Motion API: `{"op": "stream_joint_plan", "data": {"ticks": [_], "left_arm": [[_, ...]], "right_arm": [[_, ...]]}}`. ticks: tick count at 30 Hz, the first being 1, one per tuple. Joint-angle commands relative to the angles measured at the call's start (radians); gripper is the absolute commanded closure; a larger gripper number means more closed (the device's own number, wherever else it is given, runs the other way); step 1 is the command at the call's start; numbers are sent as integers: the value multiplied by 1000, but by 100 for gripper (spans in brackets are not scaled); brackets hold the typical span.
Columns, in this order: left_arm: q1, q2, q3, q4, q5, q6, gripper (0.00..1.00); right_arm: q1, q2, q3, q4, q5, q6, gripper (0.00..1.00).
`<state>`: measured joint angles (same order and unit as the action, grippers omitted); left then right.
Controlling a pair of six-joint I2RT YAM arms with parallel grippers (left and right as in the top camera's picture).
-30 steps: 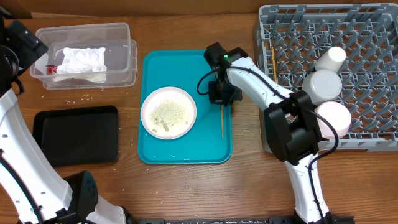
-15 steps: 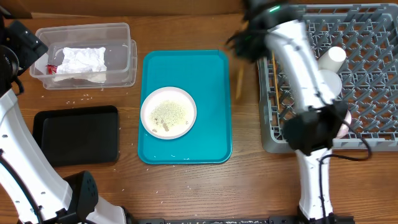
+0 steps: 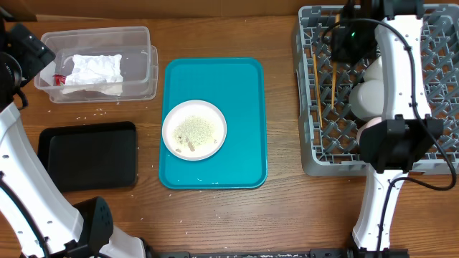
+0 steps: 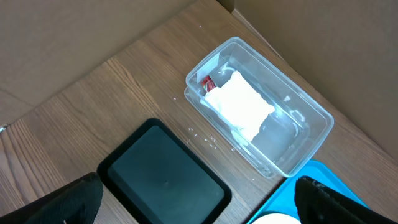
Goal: Sort waste into correct bins and load items into the dishwasher
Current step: 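Grasp the second chopstick, carry it right and drop it in the rack, then retract the right gripper down to the right side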
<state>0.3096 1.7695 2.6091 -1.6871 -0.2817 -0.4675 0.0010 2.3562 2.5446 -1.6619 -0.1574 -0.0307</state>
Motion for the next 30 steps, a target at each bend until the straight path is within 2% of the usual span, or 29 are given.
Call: {"op": "stream_joint_plan", "data": {"ticks": [1, 6, 10, 11, 14, 15, 17, 20, 24, 25, 26, 30], "left_arm": [[4, -2, 4, 0, -13, 8, 0], [4, -2, 4, 0, -13, 8, 0], [4, -2, 4, 0, -13, 8, 0], [4, -2, 4, 0, -13, 8, 0], [4, -2, 4, 0, -13, 8, 0], [4, -2, 4, 0, -13, 8, 0], [4, -2, 4, 0, -13, 8, 0], [4, -2, 4, 0, -13, 8, 0], [4, -2, 4, 0, -13, 8, 0], [4, -2, 4, 0, -13, 8, 0], [4, -2, 4, 0, -13, 8, 0], [4, -2, 4, 0, -13, 8, 0]], "right_arm": [[10, -7, -70, 7, -40, -46, 96], [23, -7, -143, 13, -47, -49, 95], [29, -7, -151, 4, -48, -48, 83], [29, -7, -150, 2, -55, -48, 78], [29, -7, -149, -10, -70, -3, 48], [29, -7, -148, -14, -69, 6, 42], [29, -8, -141, -30, -69, 37, 38], [24, -23, -134, -32, -70, 116, 38], [20, -87, -134, -32, -68, 137, 36], [5, -137, -134, -32, -39, 145, 21], [-6, -158, -134, -32, -6, 166, 0], [-101, -260, -134, -32, 92, 319, 0]]}}
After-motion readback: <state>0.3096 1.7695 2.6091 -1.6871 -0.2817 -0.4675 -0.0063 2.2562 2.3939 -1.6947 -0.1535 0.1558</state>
